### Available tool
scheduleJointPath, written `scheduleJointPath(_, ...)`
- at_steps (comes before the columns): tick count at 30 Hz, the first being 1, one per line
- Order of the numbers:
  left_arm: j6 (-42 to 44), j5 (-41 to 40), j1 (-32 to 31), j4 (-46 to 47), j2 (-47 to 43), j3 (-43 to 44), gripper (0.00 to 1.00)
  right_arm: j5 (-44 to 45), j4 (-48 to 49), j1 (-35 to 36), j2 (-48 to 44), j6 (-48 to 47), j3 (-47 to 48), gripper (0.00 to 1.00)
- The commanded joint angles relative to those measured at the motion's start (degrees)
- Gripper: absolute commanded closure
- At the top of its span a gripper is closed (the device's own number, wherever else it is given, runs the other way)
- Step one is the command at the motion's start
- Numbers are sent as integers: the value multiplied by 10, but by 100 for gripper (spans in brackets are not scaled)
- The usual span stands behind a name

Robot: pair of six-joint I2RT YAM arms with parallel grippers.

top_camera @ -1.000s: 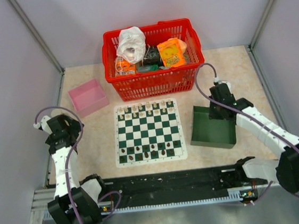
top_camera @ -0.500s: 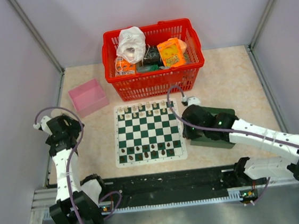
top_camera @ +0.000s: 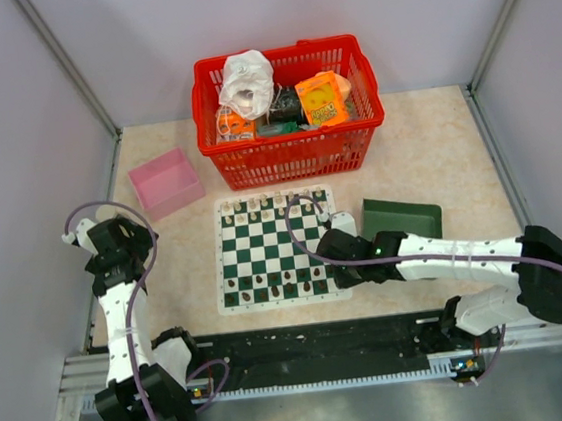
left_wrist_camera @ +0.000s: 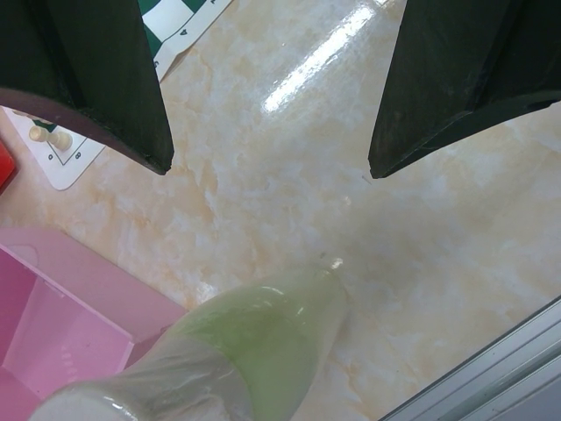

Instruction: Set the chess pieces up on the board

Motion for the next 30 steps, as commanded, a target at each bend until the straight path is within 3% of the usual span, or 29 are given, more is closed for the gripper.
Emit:
scheduleJointPath(1,-3,-4,3,11,-7,7,1,11,36,16,19,24,-9,99)
scheduleJointPath(30,-1,-8,3,13,-2,1,1,35,98,16,66,22,-25,95)
